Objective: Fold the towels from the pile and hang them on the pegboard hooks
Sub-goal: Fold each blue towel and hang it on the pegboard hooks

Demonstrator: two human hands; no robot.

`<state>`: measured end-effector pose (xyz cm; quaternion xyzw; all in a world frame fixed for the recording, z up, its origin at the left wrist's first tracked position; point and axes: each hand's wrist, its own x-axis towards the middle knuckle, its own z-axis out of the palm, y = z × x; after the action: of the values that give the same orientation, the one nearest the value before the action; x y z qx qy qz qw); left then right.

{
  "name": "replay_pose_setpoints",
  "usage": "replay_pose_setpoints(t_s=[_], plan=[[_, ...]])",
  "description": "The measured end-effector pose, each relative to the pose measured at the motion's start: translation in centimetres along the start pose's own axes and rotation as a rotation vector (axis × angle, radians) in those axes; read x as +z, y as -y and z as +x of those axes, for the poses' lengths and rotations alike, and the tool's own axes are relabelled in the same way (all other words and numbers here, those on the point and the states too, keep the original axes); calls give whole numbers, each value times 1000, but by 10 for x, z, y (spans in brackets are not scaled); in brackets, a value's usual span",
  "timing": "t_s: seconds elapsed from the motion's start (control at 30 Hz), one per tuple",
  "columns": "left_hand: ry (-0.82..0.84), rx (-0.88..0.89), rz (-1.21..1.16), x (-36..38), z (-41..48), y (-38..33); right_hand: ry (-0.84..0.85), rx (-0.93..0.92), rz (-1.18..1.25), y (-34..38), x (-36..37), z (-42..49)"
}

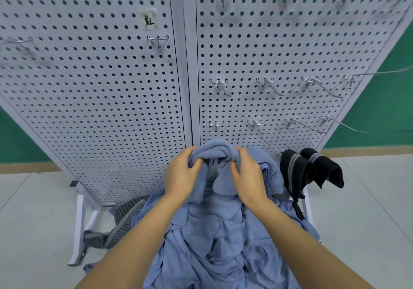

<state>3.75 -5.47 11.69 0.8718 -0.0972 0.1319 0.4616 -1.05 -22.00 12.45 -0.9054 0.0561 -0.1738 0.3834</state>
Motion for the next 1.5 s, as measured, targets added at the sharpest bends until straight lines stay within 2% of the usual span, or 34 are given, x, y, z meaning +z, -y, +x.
replay_pose_setpoints(t_s=[0.07,0.13,0.23,0.33,0.53,0.63,0.73,0.97,1.07,1.27,1.4,1.5], plan=[[73,-29,68,4,4,4,103,72,-120,-3,7,4],[225,-71,124,12,3,16,280,136,-269,-8,18,1],[403,-151,116,19,-7,30,377,172,-252,-20,30,-10],[398,-212,102,12,-19,36,376,179,-162,-24,25,-20],[307,-347,71,-29,-70,37,453,212,-194,-32,-1,-67],[334,-387,109,-44,-103,39,557,242,-198,-35,-2,-97],[367,-394,143,-46,-133,46,586,239,-178,-38,11,-126],[516,-376,177,-9,-178,51,654,211,-241,-55,29,-154],[571,-330,167,17,-178,51,653,209,-274,-68,35,-146],[615,-366,161,60,-162,62,707,147,-363,-87,67,-128],[669,-384,185,75,-161,79,744,200,-447,-97,80,-125],[688,-350,204,79,-161,84,677,231,-308,-102,79,-123]])
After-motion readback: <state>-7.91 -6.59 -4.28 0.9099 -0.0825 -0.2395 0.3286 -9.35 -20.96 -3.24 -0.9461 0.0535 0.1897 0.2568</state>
